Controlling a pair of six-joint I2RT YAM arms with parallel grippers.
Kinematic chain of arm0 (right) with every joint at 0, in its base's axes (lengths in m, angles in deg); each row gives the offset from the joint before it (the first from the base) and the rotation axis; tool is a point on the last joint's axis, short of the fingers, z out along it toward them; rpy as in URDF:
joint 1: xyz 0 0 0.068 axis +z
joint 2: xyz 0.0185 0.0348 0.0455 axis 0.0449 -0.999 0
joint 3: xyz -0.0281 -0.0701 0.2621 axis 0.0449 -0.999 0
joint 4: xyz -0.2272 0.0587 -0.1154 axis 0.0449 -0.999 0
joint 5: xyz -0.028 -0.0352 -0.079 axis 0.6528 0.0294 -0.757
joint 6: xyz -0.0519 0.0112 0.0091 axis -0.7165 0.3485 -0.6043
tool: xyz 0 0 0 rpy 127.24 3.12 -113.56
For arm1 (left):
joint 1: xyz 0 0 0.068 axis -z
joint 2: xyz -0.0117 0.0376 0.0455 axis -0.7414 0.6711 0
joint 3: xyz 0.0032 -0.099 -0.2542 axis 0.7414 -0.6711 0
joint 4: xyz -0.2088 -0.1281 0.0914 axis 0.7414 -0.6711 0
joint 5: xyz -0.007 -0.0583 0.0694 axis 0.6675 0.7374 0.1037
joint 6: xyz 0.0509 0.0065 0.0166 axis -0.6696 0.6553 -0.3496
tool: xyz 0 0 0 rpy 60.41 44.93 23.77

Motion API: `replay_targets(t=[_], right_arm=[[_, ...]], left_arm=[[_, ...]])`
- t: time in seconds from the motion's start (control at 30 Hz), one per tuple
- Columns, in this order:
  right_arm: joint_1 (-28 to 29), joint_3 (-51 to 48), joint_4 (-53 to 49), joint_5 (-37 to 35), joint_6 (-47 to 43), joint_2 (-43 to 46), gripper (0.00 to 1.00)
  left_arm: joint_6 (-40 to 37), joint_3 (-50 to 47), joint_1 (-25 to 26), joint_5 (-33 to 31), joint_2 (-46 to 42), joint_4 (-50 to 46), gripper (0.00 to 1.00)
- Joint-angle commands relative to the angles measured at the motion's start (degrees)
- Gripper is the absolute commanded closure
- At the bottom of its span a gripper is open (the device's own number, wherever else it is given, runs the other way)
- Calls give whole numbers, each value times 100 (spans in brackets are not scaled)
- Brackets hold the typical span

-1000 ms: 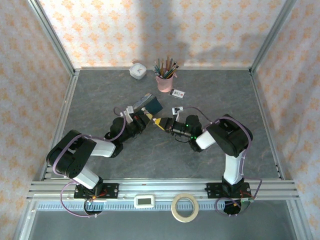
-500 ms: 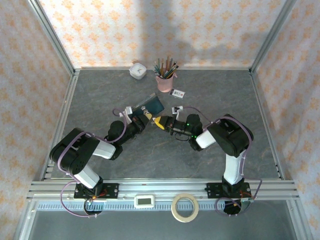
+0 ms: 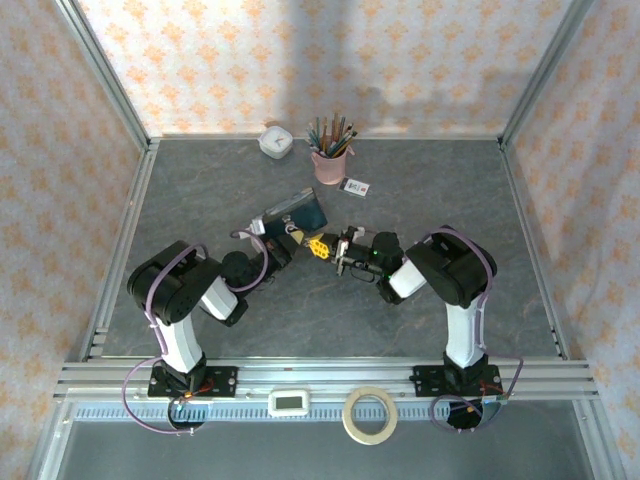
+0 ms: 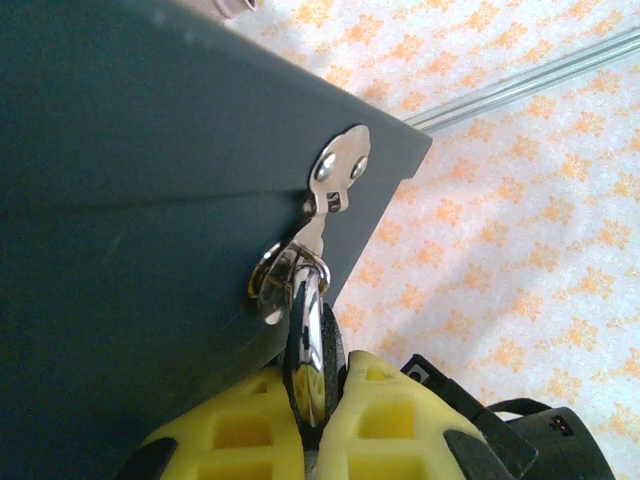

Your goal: Unlock the padlock with the key

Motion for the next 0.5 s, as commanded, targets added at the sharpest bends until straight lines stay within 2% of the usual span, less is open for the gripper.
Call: replay_targets(t=[0.0, 0.17, 0.47], right_arm=[[0, 77, 2189, -718, 1346, 343, 100], [96, -89, 2184, -981, 1436, 131, 100], [115, -64, 2025, -782, 225, -175, 99]], left_arm=[[-311, -88, 279, 442, 186, 1302, 100], [-332, -127, 286, 350, 167, 1305, 100], [-16, -120, 282, 78, 210, 1216, 100]])
